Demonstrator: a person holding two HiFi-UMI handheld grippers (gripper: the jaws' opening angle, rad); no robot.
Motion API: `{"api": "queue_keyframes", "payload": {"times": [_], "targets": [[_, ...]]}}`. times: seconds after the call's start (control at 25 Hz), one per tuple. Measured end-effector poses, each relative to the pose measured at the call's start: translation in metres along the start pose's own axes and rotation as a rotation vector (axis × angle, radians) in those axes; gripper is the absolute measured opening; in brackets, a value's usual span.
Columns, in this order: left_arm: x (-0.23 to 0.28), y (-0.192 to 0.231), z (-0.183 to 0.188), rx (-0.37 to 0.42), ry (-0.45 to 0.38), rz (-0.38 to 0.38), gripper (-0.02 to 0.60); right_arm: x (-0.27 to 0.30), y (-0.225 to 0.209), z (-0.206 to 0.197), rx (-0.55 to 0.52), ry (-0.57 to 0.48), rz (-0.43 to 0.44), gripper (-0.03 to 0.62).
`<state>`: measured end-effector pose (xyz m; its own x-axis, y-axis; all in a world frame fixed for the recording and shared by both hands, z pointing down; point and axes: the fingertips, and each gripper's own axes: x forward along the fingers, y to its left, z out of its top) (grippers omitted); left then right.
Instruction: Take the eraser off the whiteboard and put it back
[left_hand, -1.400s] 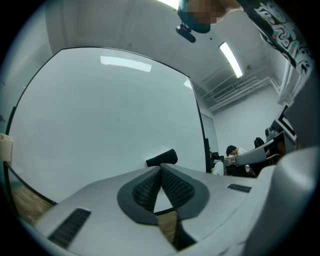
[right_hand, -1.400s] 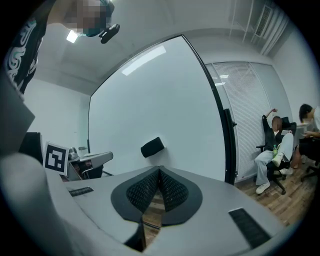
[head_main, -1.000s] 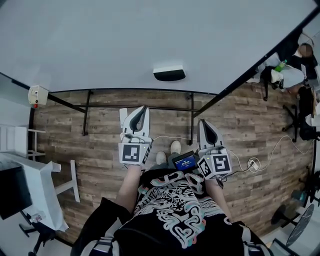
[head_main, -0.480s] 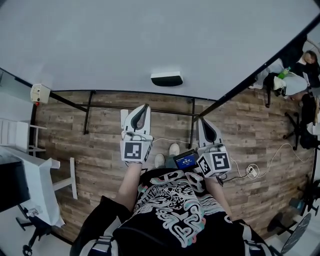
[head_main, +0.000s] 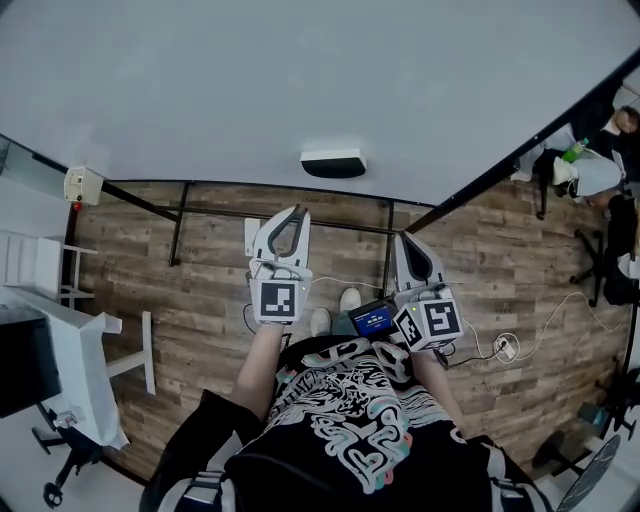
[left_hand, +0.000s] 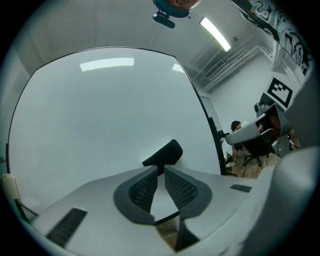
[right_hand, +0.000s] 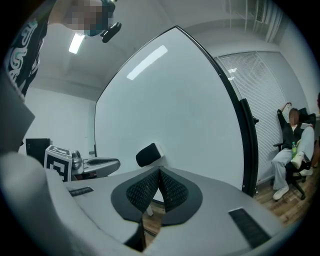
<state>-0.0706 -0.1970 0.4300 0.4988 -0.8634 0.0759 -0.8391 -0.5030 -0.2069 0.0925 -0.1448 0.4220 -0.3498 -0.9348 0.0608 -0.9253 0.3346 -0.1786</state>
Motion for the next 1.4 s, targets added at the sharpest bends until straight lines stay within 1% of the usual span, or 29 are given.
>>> {"api": "queue_keyframes", "payload": {"times": [0.04, 0.08, 0.24, 0.28, 0.36, 0.48, 0.64, 0.8, 0.96, 1.12, 1.32, 1.4], "targets": [[0.002, 0.0, 0.0, 0.009, 0.003, 0.0, 0.083, 0.002, -0.001, 0.001, -0.001, 0.001, 0.002, 0.023], [0.003, 0.0, 0.0, 0.016, 0.006, 0.001, 0.087, 0.004, -0.002, 0.001, -0.002, 0.001, 0.004, 0.023], [0.013, -0.002, -0.004, 0.061, 0.019, 0.001, 0.088, 0.011, -0.007, 0.002, -0.004, 0.003, 0.011, 0.023], [0.016, -0.003, -0.004, 0.076, 0.015, 0.0, 0.103, 0.013, -0.009, 0.002, -0.004, 0.005, 0.012, 0.023], [0.021, -0.004, -0.006, 0.113, 0.004, -0.003, 0.111, 0.016, -0.013, 0.0, -0.004, 0.01, 0.015, 0.023], [0.028, -0.005, -0.011, 0.158, 0.016, 0.002, 0.135, 0.021, -0.018, 0.0, -0.003, 0.017, 0.019, 0.023], [0.039, -0.004, -0.014, 0.26, 0.037, 0.017, 0.16, 0.026, -0.027, 0.0, 0.009, 0.019, 0.017, 0.023], [0.049, -0.001, -0.019, 0.35, 0.058, 0.038, 0.235, 0.032, -0.033, -0.002, 0.015, 0.026, 0.016, 0.023], [0.071, 0.003, -0.032, 0.442, 0.084, 0.058, 0.284, 0.046, -0.047, -0.011, 0.018, 0.038, 0.015, 0.023], [0.077, 0.004, -0.031, 0.544, 0.099, 0.084, 0.332, 0.047, -0.052, -0.009, 0.017, 0.037, 0.016, 0.023], [0.083, 0.005, -0.031, 0.647, 0.114, 0.102, 0.353, 0.051, -0.052, -0.008, 0.015, 0.041, 0.028, 0.023], [0.083, 0.007, -0.029, 0.714, 0.122, 0.13, 0.359, 0.051, -0.053, -0.006, 0.012, 0.04, 0.029, 0.023]]}}
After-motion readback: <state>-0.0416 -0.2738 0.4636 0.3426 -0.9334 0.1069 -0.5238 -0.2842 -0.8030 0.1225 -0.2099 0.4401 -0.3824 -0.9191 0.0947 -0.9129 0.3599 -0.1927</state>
